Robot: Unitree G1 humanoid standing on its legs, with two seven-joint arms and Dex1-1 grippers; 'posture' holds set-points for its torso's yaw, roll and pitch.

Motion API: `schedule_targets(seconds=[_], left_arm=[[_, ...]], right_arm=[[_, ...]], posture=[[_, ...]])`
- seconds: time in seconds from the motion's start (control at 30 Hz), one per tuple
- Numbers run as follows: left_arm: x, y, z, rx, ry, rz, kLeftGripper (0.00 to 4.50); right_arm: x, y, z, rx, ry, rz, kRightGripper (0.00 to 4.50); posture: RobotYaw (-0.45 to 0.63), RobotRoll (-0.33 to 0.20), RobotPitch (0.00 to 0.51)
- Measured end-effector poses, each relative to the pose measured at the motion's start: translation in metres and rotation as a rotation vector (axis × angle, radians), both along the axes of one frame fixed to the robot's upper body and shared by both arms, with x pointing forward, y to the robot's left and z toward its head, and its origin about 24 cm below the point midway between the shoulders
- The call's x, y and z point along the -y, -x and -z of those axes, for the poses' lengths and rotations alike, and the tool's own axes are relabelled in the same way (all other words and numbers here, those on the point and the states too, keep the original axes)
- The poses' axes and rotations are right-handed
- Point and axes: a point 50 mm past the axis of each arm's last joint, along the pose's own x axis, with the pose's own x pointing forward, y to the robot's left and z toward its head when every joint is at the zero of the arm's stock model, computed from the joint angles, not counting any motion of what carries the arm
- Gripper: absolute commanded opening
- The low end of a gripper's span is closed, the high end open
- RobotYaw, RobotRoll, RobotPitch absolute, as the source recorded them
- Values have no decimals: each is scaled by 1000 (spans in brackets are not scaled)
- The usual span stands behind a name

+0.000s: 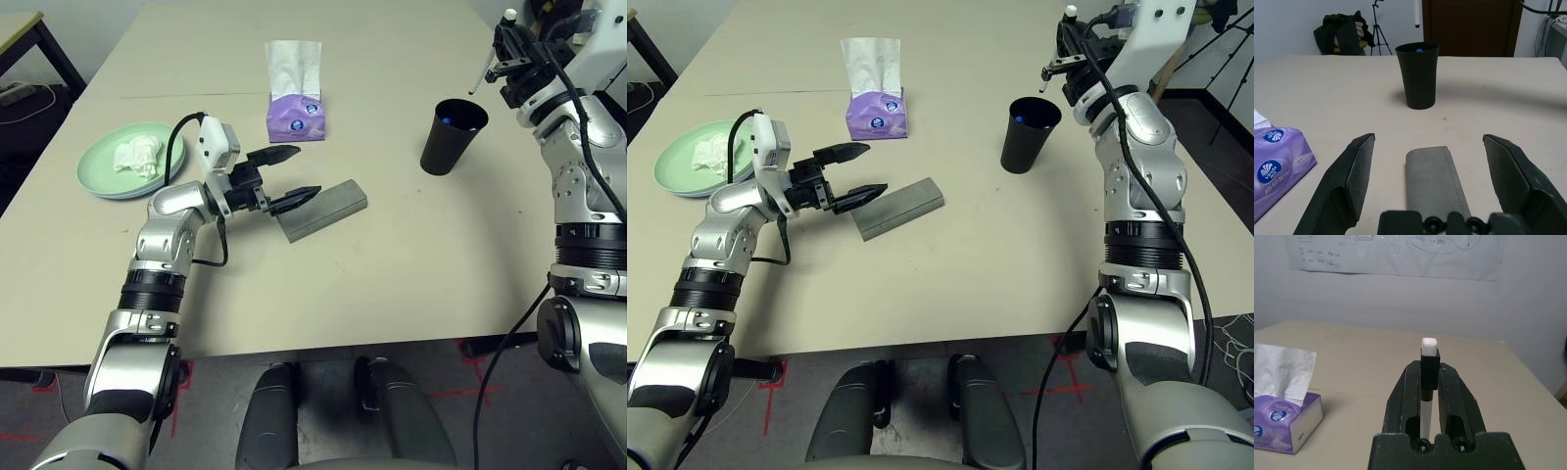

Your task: Organize and tidy the items on the table.

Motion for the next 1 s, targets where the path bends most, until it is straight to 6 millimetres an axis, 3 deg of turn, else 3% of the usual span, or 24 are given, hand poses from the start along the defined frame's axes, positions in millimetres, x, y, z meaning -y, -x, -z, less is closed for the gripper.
schedule_targets(seconds=[0.2, 0.23, 0.53, 1.0], left_arm=[[0, 0, 0, 1, 2, -6, 4500], [0, 0, 0, 1, 3, -7, 4500], [-1, 1, 3, -7, 4, -11, 4500], [-4, 1, 1, 20, 18, -42, 4500]], right_arm=[[1, -2, 3, -17, -4, 6, 330], [2, -3, 4, -19, -1, 11, 1074], [1, -3, 2, -14, 1, 2, 4378], [-1, -1, 3, 17, 24, -45, 4447]], posture=[[8, 0, 137], [8, 0, 137], [30, 0, 136], [49, 0, 130]])
